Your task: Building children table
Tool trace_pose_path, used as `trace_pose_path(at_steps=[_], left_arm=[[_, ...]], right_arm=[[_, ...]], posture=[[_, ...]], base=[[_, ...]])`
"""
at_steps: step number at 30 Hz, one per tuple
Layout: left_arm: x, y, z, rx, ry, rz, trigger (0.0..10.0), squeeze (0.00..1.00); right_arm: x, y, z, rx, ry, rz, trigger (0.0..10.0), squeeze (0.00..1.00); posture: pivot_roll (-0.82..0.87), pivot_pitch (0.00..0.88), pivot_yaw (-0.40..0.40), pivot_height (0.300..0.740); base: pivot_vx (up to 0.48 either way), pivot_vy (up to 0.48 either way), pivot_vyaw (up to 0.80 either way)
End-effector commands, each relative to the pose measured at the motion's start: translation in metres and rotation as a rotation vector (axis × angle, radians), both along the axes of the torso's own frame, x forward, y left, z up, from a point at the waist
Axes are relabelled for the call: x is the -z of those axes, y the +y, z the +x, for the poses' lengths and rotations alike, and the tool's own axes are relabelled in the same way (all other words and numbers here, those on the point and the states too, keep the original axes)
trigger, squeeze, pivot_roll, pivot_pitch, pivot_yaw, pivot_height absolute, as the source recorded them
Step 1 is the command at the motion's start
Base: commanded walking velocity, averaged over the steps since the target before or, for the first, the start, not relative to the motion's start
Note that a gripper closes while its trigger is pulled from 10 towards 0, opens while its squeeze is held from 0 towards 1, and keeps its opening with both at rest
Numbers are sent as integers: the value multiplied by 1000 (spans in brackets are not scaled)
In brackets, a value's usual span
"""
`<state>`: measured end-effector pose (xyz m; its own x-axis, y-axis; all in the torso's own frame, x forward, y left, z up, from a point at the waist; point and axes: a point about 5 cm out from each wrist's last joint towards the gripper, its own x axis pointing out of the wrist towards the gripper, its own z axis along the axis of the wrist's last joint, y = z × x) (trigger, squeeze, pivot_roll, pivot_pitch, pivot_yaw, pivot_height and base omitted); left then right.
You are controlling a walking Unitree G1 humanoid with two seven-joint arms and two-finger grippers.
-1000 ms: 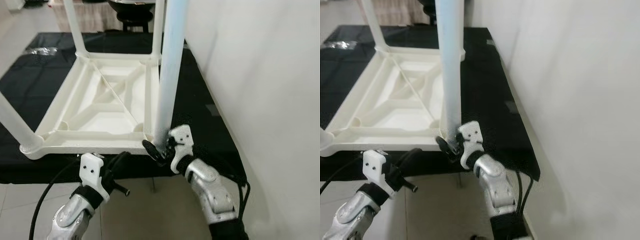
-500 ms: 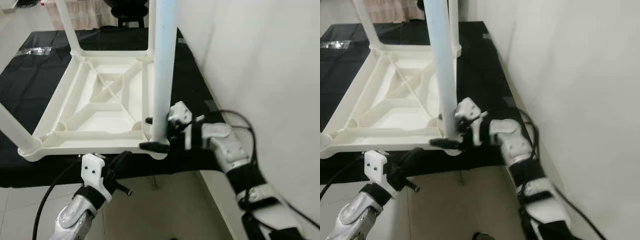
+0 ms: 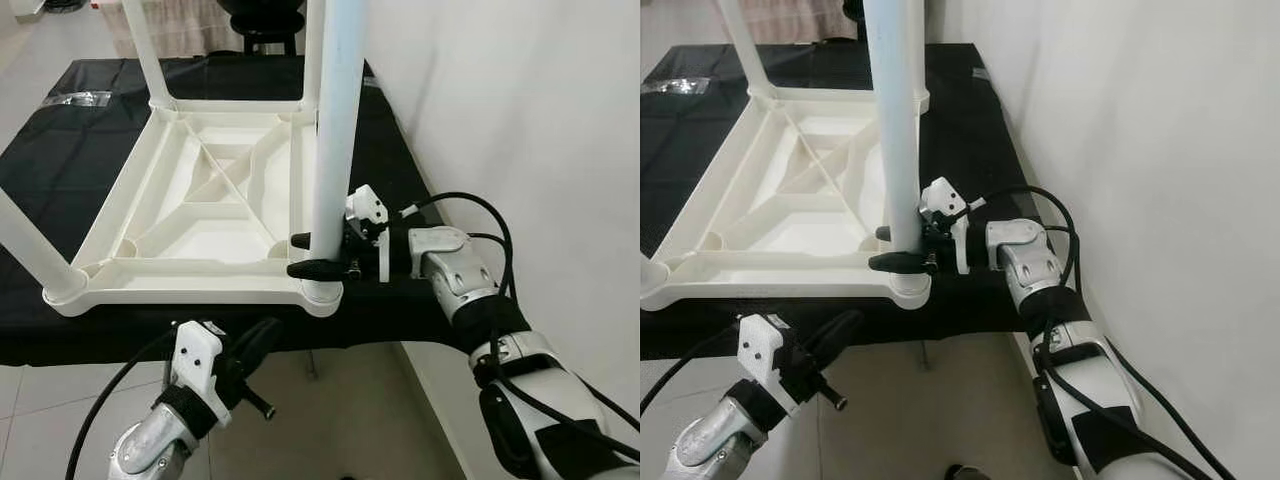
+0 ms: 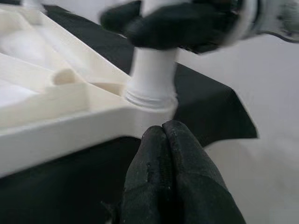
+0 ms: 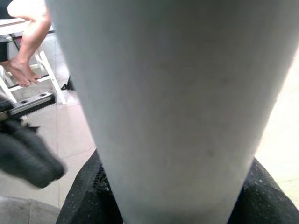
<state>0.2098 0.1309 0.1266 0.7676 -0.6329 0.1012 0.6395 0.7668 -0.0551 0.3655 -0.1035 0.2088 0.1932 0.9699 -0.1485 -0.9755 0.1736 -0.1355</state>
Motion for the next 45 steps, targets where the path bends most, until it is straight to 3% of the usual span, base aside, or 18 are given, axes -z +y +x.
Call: trace_pose_path(at_steps=[1,4,5,6,7,9,12,17,18,19,20,28,29,30,37,42,43,45], left_arm=[[1,-1,-8,29,26,3,10000,0],[2,-2,-19,19,54,-18,10000,0],[2,-2,-19,19,54,-18,10000,0],[2,-1,-22,0,63,-29,10000,0],[2,-1,-22,0,63,-29,10000,0],[1,0,-20,-27,63,-37,10000,0],[2,4,-13,-52,43,-29,10000,0],[5,4,-7,-25,53,-30,10000,0],[5,4,-5,-23,54,-31,10000,0],[5,5,-4,-33,52,-36,10000,0],[5,6,-3,-46,49,-37,10000,0],[4,7,-2,-75,49,-40,10000,0],[5,7,-1,-78,51,-39,10000,0],[5,8,-1,-80,52,-38,10000,0],[6,9,1,-99,41,-18,10000,0],[6,9,2,-121,30,-3,10000,0],[6,9,2,-129,27,2,10000,0],[6,8,2,-136,25,7,10000,0]], right_arm=[[19,-17,-3,81,48,9,0,0],[42,-26,-7,419,39,31,0,0],[42,-26,-7,419,39,31,0,0],[62,-19,-22,751,75,52,0,0],[62,-19,-22,751,75,52,0,0],[81,-8,-61,1048,132,36,0,0],[79,21,-66,1007,84,50,0,0],[73,29,-48,938,61,46,0,0],[71,32,-44,919,62,55,10000,0],[68,37,-42,863,65,81,10000,596],[60,44,-41,797,83,133,10000,1000],[21,52,-34,490,49,285,10000,1000],[10,49,-33,431,17,290,10000,114],[0,45,-31,349,-18,272,10000,0],[-2,30,-22,68,-85,70,10000,0],[-5,26,-7,76,-52,75,10000,0],[-8,25,-2,72,-32,88,0,0],[-12,23,3,52,-2,95,0,0]], posture=[[25,198,-51,740],[14,202,-60,740],[14,202,-60,740],[13,207,-64,740],[13,207,-64,740],[16,211,-51,740],[2,190,-38,740],[25,166,-47,740],[35,161,-52,740],[38,156,-51,740],[44,153,-52,740],[55,148,-59,740],[58,143,-64,740],[58,143,-64,740],[67,134,-72,740],[72,132,-76,740],[84,133,-81,740],[85,133,-82,740]], base=[[0,0,0],[0,0,0],[0,0,0],[0,0,0],[0,0,0],[0,0,0],[0,0,0],[0,0,0],[0,0,0],[0,0,0],[0,0,0],[0,0,0],[0,0,0],[0,0,0],[0,0,0],[0,0,0],[0,0,0],[0,0,0]])
